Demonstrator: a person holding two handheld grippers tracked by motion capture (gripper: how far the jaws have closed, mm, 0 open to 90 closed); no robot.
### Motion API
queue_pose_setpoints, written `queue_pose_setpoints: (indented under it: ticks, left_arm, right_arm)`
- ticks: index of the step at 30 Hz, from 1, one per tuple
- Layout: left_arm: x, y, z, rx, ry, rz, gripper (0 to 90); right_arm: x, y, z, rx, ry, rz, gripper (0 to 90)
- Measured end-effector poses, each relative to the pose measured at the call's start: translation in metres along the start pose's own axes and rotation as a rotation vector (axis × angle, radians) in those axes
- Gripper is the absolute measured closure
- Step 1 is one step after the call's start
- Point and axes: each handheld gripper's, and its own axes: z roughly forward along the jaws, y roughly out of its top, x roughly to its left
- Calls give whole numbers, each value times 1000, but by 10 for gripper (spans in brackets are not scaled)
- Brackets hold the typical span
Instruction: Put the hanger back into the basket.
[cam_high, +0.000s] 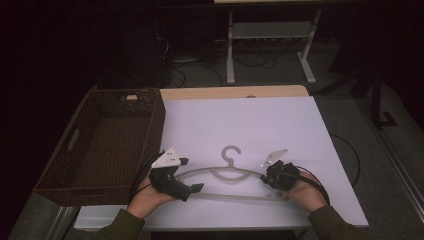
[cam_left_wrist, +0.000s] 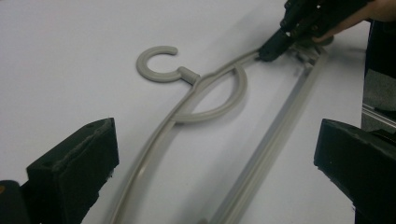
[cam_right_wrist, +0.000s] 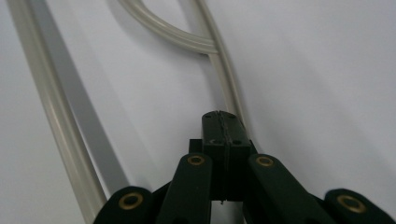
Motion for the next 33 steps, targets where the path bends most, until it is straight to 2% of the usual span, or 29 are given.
queue_pose_setpoints:
  ticks: [9, 12, 13, 15, 16, 20, 21, 23, 25, 28, 33]
  left_arm:
    - [0, 0, 0, 1, 0, -2, 0]
    - [0, 0, 0, -1, 1, -4, 0]
    - [0, 0, 1, 0, 1, -3, 0]
    - [0, 0, 1, 2, 1, -3, 0]
    - [0, 0, 1, 3, 0, -3, 0]
    - [0, 0, 0, 3, 1, 0, 0]
    - [1, 0, 0, 6, 2, 3, 0]
    - [1, 0, 0, 0, 2, -3, 0]
    - [1, 0, 0, 1, 5, -1, 0]
    - [2, 0, 0, -3, 8, -7, 0]
    - [3, 0, -1, -6, 9, -14, 0]
  right_arm:
    - [-37, 0, 0, -13, -105, 61, 895]
    - [-50, 2, 2, -14, -152, 70, 896]
    - [-55, 2, 2, -9, -170, 55, 895]
    - [-59, 3, 2, -13, -176, 70, 895]
    - [-66, 3, 3, -19, -179, 97, 895]
    - [-73, 2, 2, -27, -184, 101, 895]
    - [-73, 2, 0, -32, -178, 91, 895]
    - [-67, 7, -2, -73, -147, 116, 895]
    - [-58, 15, -3, -99, -114, 96, 894]
    - [-36, 32, 2, -134, -29, 70, 895]
    - [3, 64, 18, -158, 99, -12, 894]
